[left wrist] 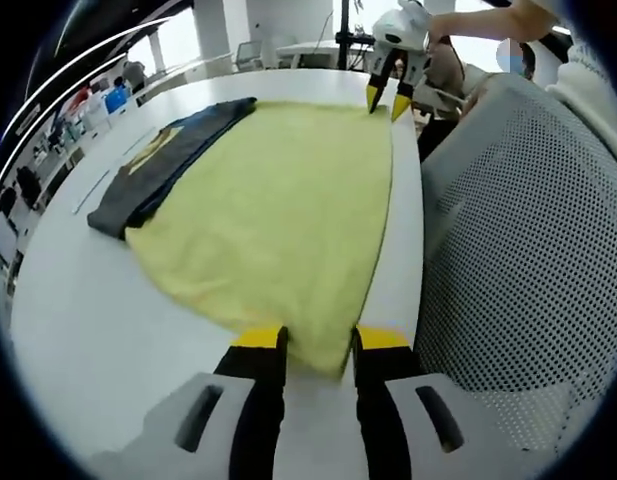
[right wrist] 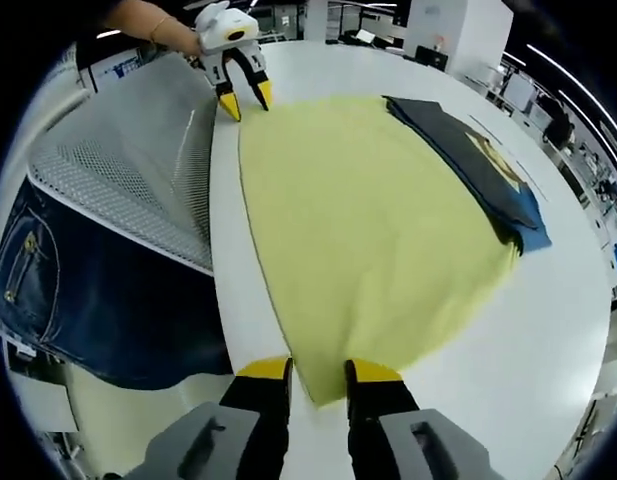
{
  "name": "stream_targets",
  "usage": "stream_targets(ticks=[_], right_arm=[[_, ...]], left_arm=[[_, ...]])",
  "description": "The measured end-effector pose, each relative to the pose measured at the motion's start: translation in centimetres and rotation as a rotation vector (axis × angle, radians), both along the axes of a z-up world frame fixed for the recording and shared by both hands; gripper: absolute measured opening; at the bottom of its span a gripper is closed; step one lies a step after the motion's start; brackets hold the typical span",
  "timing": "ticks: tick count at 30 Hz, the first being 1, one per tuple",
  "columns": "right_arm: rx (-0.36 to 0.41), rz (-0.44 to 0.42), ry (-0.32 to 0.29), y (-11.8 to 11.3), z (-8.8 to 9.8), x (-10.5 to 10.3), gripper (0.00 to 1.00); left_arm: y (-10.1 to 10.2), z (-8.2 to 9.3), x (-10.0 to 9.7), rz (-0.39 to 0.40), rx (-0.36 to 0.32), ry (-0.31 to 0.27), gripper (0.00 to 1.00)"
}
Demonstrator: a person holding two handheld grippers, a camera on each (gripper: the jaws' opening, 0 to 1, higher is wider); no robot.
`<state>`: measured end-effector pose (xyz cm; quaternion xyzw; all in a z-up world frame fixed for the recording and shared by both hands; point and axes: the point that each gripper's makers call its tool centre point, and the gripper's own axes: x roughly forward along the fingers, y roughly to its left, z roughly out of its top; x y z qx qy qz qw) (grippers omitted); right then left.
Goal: Fold the garment on the visible template until the final outline fits inside the template.
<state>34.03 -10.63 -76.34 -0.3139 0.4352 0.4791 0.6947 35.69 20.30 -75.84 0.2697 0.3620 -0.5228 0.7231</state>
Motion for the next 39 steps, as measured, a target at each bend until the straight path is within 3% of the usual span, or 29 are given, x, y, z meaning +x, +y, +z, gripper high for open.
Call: stream_targets(ticks=[5, 9, 14, 24, 30, 39], right_arm=[[-0.001, -0.059, -0.010, -0.4, -0.1, 1.3, 0.00], [-0.005, -0.060, -0.012, -0.1, -0.1, 1.4, 0.00], [0.013, -0.093, -0.018, -0.2, 0.0, 1.4, 0.00], [0.062, -0.144, -0.005, -0.1, 1.2, 0.1, 0.00], [0.063, -0.135, -0.005, 0.0, 1.9, -0.9, 0.00], [0.079, -0.136, 0.008, 0.0, 2.4, -2.4, 0.00]], left_arm=[[0.1, 0.0, 0.5, 0.008, 0.007, -0.006, 0.14], [0.0, -0.1, 1.1, 0.031, 0.025, -0.008, 0.08], [-0.4, 0.3, 1.1, 0.005, 0.059, -0.058, 0.02], [-0.4, 1.8, 0.7, -0.013, 0.023, -0.088, 0.02], [-0.5, 2.2, -0.1, 0.050, -0.014, -0.059, 0.02], [-0.2, 2.7, -1.5, 0.069, -0.026, -0.080, 0.02]])
